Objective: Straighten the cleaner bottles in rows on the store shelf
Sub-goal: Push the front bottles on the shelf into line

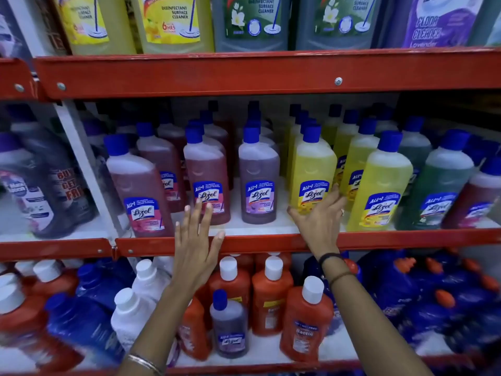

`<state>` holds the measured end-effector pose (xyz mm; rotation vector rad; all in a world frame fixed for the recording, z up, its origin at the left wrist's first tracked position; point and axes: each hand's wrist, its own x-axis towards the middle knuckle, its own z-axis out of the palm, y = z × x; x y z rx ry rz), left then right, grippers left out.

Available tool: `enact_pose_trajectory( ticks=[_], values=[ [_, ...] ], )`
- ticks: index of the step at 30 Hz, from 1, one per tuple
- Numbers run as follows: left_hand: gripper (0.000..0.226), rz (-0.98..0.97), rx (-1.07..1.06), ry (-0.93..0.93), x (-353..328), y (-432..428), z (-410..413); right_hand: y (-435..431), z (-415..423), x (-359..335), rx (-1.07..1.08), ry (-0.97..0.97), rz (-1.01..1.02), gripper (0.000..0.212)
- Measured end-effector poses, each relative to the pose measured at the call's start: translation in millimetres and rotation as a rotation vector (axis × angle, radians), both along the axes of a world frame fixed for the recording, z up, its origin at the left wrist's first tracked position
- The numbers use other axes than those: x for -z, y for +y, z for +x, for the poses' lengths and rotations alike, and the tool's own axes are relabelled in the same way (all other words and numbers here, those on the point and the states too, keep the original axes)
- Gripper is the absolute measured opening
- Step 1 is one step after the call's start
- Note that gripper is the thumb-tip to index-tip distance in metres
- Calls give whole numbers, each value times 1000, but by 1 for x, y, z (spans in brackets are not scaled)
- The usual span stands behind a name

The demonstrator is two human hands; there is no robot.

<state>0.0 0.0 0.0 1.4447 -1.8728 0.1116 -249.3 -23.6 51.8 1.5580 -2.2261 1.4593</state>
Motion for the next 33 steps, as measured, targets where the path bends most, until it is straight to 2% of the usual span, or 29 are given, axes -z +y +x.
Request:
enact_pose_trajectory(
  ticks=[3,7,17,30,33],
  values=[
    [66,28,-94,-100,7,-1,8,-7,-3,-8,34,4,42,114],
    [65,38,-123,-186,14,-3,13,-16,-2,-12,36,15,84,105],
    [65,56,-105,-181,12,-1,13,2,-10,-2,44,70,33,91],
    [65,65,-101,-197,16,3,15,30,-7,5,42,45,29,98],
    [64,64,-92,-208,20,6,18,40,0,15,55,20,-77,96]
  ],
)
